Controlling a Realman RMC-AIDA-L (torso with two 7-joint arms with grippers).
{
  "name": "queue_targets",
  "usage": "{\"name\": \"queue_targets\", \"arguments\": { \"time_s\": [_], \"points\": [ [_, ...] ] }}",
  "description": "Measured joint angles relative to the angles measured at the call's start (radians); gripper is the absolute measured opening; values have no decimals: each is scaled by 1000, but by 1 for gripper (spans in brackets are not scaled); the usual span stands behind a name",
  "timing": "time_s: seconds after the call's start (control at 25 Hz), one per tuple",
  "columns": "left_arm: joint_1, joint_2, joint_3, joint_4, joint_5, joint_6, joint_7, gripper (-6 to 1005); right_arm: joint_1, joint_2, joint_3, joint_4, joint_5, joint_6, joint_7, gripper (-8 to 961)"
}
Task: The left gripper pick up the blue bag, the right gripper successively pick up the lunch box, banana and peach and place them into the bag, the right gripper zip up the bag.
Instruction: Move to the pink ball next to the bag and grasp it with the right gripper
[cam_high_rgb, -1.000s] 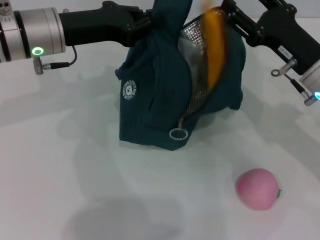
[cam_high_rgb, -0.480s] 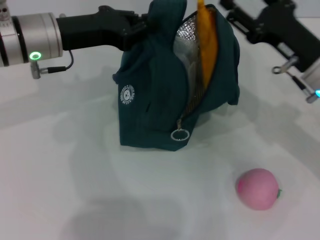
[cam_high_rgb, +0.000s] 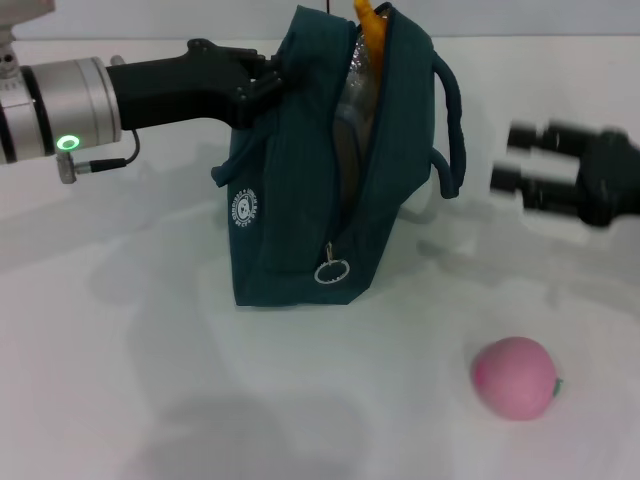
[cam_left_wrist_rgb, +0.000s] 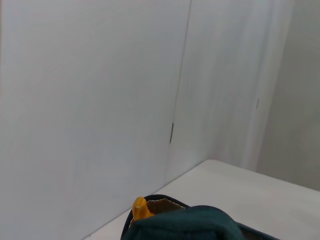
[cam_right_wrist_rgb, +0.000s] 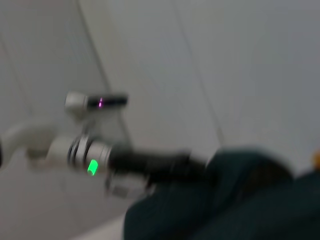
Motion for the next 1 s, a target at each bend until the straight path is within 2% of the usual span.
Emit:
{"name": "queue_targets", "arguments": {
  "time_s": [0.08, 0.16, 0.32, 0.36, 0.44, 0.48, 0.68, 1.0],
  "points": [
    [-2, -2, 2, -4, 1, -6, 1, 111, -9, 18, 85, -79, -230, -12, 138, 699],
    [-9, -3, 4, -10, 4, -10, 1, 111, -16, 50, 141, -167, -425, -12, 256, 697],
    [-15, -9, 5, -14, 19, -22, -1, 111, -26, 158, 266, -390, -844, -25, 497, 690],
    [-16, -11, 5, -14, 21, -25, 0, 111, -28, 179, 279, -435, -917, -35, 536, 689],
    [-18, -17, 6, -17, 25, -33, 1, 111, -30, 205, 276, -521, -1036, -65, 601, 689],
    [-19, -18, 7, -19, 25, -35, 2, 111, -27, 212, 265, -559, -1076, -85, 626, 691],
    [-22, -19, 6, -20, 26, -41, 2, 111, 0, 213, 245, -616, -1108, -179, 669, 700],
    [-31, -17, 7, -22, 26, -60, 2, 110, 49, 215, 201, -620, -1223, -182, 741, 706]
  ]
}}
